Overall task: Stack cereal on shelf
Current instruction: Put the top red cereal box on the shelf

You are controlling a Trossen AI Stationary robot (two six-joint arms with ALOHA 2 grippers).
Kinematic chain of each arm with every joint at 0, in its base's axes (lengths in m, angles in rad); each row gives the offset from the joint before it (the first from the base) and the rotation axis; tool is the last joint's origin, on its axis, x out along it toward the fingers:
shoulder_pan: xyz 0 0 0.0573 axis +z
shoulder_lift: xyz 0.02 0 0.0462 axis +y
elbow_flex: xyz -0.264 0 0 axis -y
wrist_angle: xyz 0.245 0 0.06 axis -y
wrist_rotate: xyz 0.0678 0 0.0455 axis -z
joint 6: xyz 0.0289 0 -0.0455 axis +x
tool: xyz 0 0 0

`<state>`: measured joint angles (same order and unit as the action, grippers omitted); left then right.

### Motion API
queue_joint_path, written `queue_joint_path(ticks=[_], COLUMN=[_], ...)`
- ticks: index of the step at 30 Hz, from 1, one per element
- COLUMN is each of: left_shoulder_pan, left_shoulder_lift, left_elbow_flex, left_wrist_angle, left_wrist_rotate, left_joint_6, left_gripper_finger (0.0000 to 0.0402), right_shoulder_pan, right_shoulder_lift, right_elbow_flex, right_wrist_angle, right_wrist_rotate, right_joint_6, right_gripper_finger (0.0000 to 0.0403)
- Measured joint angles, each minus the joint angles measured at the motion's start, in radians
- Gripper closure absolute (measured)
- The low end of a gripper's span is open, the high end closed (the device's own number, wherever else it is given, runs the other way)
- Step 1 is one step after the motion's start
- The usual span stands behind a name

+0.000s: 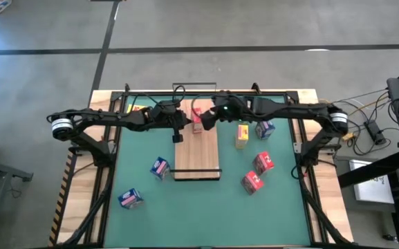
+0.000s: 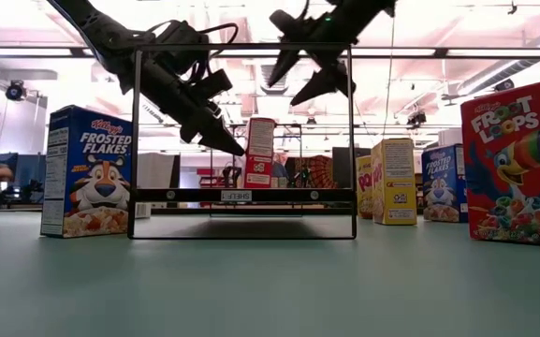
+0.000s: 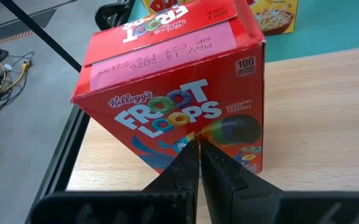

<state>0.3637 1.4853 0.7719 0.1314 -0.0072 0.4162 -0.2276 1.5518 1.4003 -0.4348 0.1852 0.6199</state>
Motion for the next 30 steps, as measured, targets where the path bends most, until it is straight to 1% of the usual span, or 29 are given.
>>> queue_joint_path(ticks=[5,12,17,21,30], left_shoulder_pan=[0.000,0.000,0.000,0.000,0.000], left_shoulder_lift=[0.000,0.000,0.000,0.000,0.000], left_elbow_flex=[0.000,-0.002,-0.002,-0.002,-0.002], left_wrist_angle=[-0.011,-0.022,-0.017,-0.007,-0.003], left_wrist_rotate=[0.000,0.000,0.000,0.000,0.000], left_joint_6=[0.019,0.020,0.020,0.018,0.017], left_gripper_finger=[0.0401,0.0401,0.0401,0.0401,0.0401], right_shoulder_pan=[0.000,0.000,0.000,0.002,0.005], right_shoulder_lift=[0.104,0.204,0.230,0.248,0.278], right_elbow_flex=[0.100,0.182,0.190,0.190,0.190], right_wrist_angle=[-0.039,-0.062,-0.062,-0.062,-0.058], right_wrist_rotate=[0.000,0.002,0.033,0.037,0.054], right_joint_6=[0.023,0.028,0.024,0.013,0.007], right_gripper_finger=[0.0097,0.0095,0.0096,0.0099,0.0127])
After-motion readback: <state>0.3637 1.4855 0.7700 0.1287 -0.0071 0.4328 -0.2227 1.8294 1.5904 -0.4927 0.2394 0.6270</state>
